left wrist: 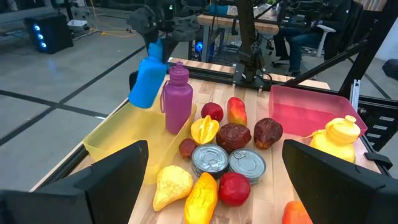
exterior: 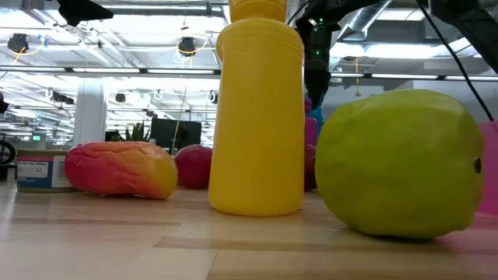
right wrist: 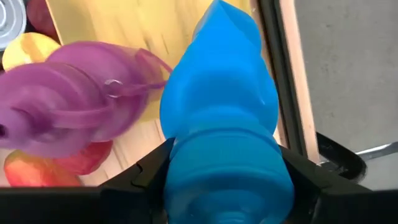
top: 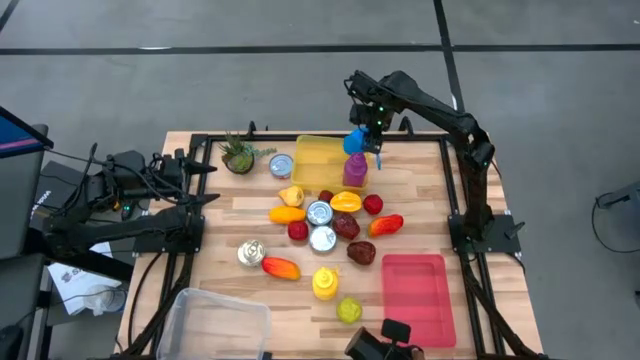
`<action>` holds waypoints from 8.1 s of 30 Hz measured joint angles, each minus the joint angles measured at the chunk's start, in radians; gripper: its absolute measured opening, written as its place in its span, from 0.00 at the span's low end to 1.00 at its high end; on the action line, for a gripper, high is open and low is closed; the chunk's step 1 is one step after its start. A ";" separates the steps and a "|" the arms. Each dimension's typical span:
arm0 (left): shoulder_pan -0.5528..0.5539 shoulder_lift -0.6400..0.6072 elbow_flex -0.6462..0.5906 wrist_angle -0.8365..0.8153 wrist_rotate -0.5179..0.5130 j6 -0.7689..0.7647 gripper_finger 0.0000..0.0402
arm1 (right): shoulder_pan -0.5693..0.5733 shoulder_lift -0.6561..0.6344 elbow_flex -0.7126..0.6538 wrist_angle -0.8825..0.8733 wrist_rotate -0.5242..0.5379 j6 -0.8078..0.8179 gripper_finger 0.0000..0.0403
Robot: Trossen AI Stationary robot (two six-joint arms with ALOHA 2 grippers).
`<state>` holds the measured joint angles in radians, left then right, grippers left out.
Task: Pick & Place Food Item
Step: Put the blue tumbler into the yellow bin, then put the yellow tumbler into the yellow bin
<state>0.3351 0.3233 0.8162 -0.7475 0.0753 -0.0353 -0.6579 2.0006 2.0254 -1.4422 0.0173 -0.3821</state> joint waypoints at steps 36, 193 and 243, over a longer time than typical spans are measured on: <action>0.126 0.992 -0.018 0.918 0.001 0.039 0.78 | 0.000 0.000 -0.055 0.048 -0.073 -0.048 0.48; -0.604 1.198 -0.281 1.603 0.029 0.002 0.92 | 0.923 -0.823 -1.638 2.524 0.331 0.206 0.59; -0.633 1.508 -0.090 1.824 0.022 -0.029 0.90 | 0.985 -0.823 -1.638 2.515 0.430 0.172 0.59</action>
<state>-0.2980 1.8313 0.7265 1.0768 0.0974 -0.0639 0.3271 1.1778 0.3878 1.0733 0.4473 -0.2096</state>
